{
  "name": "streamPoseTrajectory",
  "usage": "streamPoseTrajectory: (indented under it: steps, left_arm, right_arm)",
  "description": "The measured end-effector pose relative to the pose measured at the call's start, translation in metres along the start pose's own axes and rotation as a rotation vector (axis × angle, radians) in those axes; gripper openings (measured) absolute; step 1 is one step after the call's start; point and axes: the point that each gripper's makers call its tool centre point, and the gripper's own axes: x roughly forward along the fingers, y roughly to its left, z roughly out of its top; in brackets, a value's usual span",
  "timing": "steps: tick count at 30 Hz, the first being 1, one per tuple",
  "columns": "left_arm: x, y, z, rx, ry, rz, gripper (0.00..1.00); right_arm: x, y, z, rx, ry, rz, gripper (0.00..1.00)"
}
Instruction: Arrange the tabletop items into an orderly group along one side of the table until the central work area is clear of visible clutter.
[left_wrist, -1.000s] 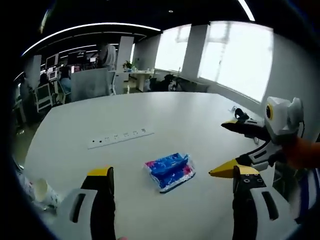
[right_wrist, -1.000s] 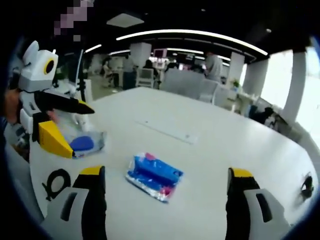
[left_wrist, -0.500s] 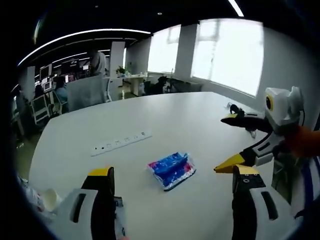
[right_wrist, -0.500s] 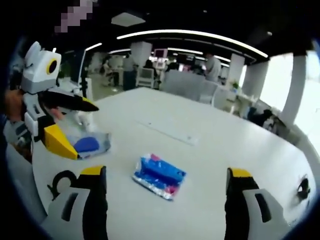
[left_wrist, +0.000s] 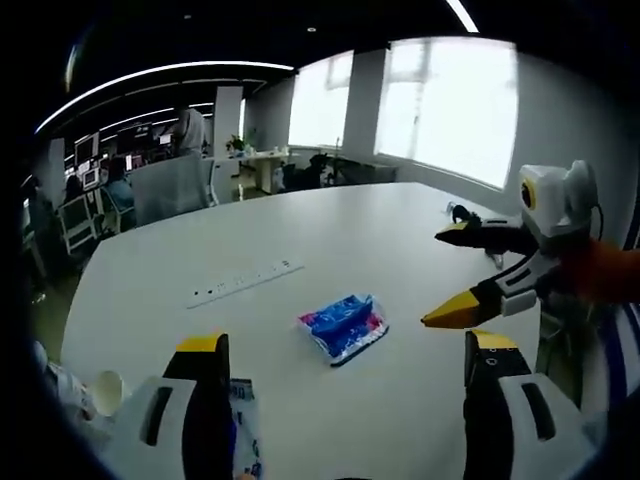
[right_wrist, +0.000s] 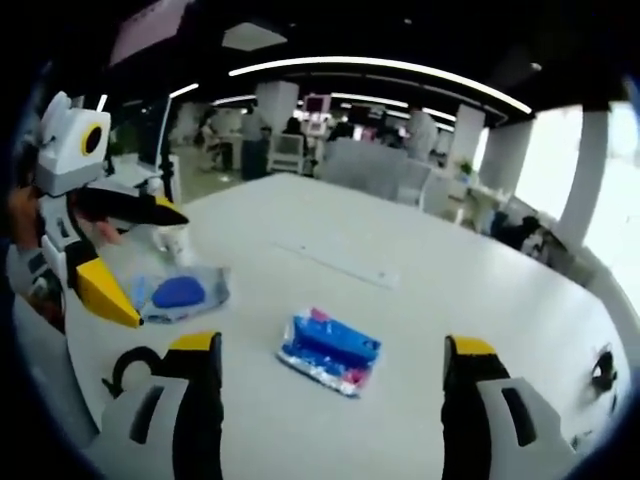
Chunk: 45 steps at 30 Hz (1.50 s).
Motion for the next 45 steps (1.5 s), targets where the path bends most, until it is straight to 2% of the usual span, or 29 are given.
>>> streamPoseTrajectory:
  steps: [10,15,18,22,28,34,36,38,45]
  left_arm:
    - [-0.015,0.01,-0.017,0.012,0.012,0.0,0.95]
    - [-0.03,0.02,-0.021,0.044,0.006,0.017,0.95]
    - [-0.038,0.03,-0.025,0.028,0.012,0.031,0.94]
    - [-0.05,0.039,-0.031,0.012,0.004,0.043,0.94]
    - [-0.06,0.045,-0.04,0.004,-0.005,0.054,0.93]
    - [-0.066,0.043,-0.048,-0.004,-0.024,0.065,0.92]
    - [-0.07,0.045,-0.051,-0.009,-0.029,0.073,0.92]
    - [-0.074,0.049,-0.053,-0.046,-0.036,0.078,0.92]
    - [-0.086,0.061,-0.064,-0.059,-0.044,0.11,0.9]
  right_arm:
    - [-0.003,0.009,-0.004,0.008,0.0,-0.02,0.88]
    - [-0.003,0.018,-0.002,-0.008,-0.013,-0.002,0.86]
    - [-0.002,0.021,-0.004,-0.008,0.002,0.016,0.83]
    - [0.001,0.025,0.001,-0.014,-0.01,0.021,0.8]
    - [0.006,0.038,0.009,-0.045,-0.019,0.045,0.76]
    - [0.016,0.042,0.011,-0.062,-0.008,0.068,0.74]
    - [0.02,0.043,0.012,-0.073,0.003,0.08,0.73]
    - [0.023,0.042,0.013,-0.077,0.009,0.084,0.73]
    - [0.033,0.047,0.014,-0.097,0.023,0.108,0.71]
